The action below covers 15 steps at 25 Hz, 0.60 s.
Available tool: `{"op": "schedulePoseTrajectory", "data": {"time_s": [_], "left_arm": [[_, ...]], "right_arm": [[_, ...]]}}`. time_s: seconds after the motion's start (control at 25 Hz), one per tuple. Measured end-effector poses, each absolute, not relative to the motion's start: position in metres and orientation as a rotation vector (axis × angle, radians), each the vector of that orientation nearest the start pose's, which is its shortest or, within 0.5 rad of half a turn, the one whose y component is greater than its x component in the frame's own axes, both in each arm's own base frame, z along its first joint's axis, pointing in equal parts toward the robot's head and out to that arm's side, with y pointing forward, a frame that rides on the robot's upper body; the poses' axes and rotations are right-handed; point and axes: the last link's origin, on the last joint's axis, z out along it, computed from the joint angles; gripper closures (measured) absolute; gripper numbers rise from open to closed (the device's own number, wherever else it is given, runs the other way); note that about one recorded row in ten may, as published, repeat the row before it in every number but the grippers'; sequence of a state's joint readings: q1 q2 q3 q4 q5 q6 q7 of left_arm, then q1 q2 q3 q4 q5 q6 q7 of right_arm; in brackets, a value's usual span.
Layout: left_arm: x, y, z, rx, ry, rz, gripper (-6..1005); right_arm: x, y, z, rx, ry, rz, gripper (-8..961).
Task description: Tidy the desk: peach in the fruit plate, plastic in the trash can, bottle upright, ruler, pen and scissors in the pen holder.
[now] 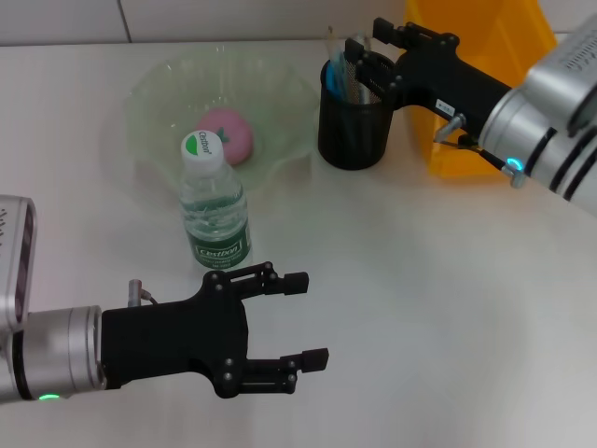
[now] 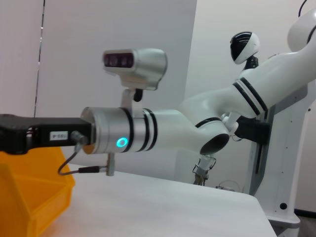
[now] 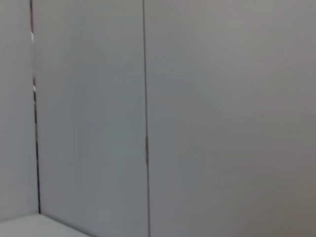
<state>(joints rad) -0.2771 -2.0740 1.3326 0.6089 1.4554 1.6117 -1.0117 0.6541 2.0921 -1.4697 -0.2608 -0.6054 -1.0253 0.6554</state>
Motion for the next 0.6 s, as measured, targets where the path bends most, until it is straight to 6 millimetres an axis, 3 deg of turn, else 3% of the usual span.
{"op": "schedulePoseTrajectory", "data": {"time_s": [0.12, 0.2, 0.24, 0.36, 0.4, 0.44, 0.6], "left_arm": [[-0.255, 0.240, -0.054, -2.871, -0.276, -0.999, 186], [-0.254, 0.240, -0.052, -2.855, -0.278, -1.018, 186], [-0.254, 0.240, -0.052, -2.855, -0.278, -1.018, 186], [-0.254, 0.240, -0.051, -2.840, -0.291, -1.031, 186], [-0.255, 0.239, -0.051, -2.834, -0.302, -1.037, 186], [-0.255, 0.239, -0.051, -2.834, -0.302, -1.037, 186], [-0.256, 0.240, -0.053, -2.832, -0.329, -1.043, 186]], "right_arm": [[0.220, 0.379, -0.047, -2.183, 0.387, 0.967, 537], [0.234, 0.350, -0.021, -2.160, 0.430, 1.140, 458], [0.234, 0.350, -0.021, -2.160, 0.430, 1.140, 419], [0.258, 0.314, 0.014, -2.184, 0.467, 1.236, 300], [0.275, 0.285, 0.032, -2.293, 0.391, 1.214, 264], [0.275, 0.285, 0.032, -2.293, 0.391, 1.214, 227], [0.301, 0.232, 0.041, -2.615, 0.285, 1.092, 118]]}}
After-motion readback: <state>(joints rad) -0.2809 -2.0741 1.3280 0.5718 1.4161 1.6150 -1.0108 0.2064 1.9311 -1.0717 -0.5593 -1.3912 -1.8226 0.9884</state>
